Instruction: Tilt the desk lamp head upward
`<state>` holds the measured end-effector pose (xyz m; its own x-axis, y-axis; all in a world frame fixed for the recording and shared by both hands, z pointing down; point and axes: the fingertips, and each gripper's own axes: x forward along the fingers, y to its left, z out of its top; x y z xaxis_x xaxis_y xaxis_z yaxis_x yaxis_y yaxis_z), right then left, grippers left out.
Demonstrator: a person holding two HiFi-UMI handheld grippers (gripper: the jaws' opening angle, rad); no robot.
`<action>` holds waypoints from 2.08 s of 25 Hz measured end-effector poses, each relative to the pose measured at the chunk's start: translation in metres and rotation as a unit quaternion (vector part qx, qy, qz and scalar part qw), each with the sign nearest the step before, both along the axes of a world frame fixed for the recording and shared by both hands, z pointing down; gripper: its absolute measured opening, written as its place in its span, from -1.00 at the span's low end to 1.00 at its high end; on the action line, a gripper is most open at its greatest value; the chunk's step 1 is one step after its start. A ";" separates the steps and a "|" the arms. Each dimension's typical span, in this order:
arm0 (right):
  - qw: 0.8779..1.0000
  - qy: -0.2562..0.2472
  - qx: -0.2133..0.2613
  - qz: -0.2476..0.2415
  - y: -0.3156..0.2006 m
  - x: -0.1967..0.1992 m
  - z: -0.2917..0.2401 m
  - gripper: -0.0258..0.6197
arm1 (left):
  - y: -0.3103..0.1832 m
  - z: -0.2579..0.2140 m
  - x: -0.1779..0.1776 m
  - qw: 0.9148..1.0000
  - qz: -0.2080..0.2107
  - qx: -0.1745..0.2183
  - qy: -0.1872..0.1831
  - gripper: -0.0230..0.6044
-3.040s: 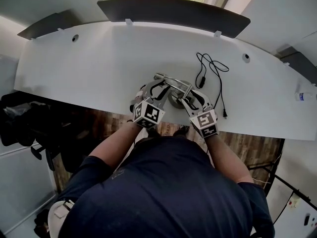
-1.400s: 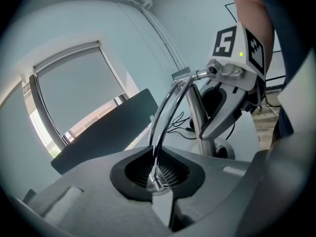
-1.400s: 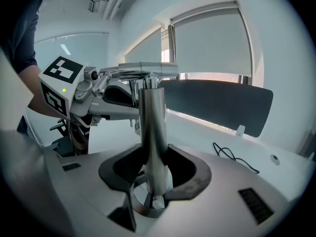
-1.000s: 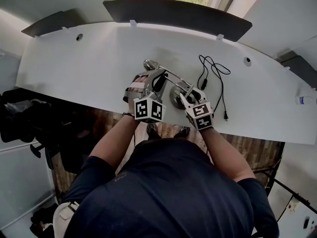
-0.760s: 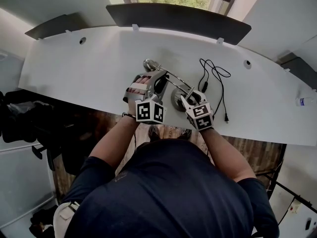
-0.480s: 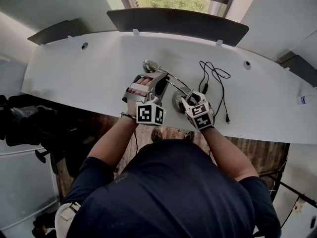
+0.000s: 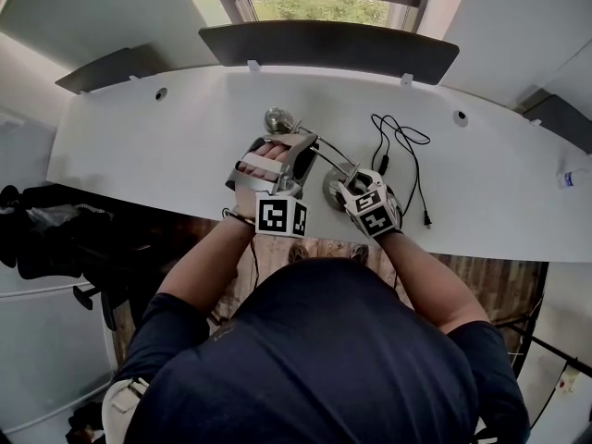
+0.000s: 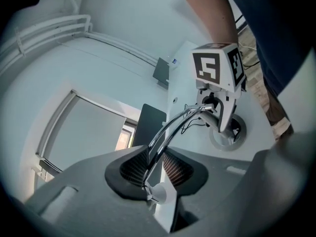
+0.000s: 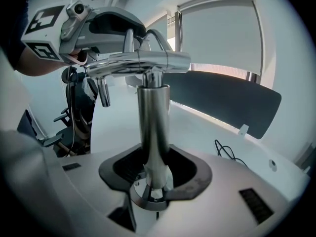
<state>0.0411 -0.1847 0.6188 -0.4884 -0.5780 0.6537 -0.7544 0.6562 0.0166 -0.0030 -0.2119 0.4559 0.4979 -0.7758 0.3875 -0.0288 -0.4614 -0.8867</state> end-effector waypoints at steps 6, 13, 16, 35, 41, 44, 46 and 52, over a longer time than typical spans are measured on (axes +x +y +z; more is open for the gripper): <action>1.000 0.006 0.000 0.000 0.001 -0.002 0.001 -0.44 | 0.008 -0.011 0.007 0.999 0.016 0.013 -0.027 -0.61; 1.000 0.006 0.003 0.005 0.001 -0.002 0.001 -0.44 | 0.013 -0.015 0.011 0.999 0.016 0.012 -0.032 -0.59; 1.000 0.009 0.002 -0.002 0.001 -0.002 0.001 -0.44 | 0.012 -0.013 0.008 0.999 0.010 0.013 -0.036 -0.59; 0.999 -0.012 0.051 -0.009 0.006 0.001 -0.028 -0.41 | 0.025 -0.023 -0.008 0.999 0.033 0.020 -0.015 -0.59; 0.996 -0.064 0.062 0.017 0.025 0.011 -0.069 -0.46 | 0.034 -0.036 -0.007 0.996 0.014 -0.038 0.085 -0.59; 0.994 -0.090 0.060 0.020 0.038 0.010 -0.085 -0.49 | 0.042 -0.044 -0.003 0.987 0.013 -0.079 0.138 -0.59; 0.992 -0.108 0.060 0.018 0.045 0.009 -0.095 -0.50 | 0.048 -0.047 -0.001 0.979 0.012 -0.108 0.175 -0.59; 0.984 -0.155 0.087 0.012 0.050 0.005 -0.140 -0.60 | 0.058 -0.051 0.003 0.940 0.001 -0.189 0.285 -0.71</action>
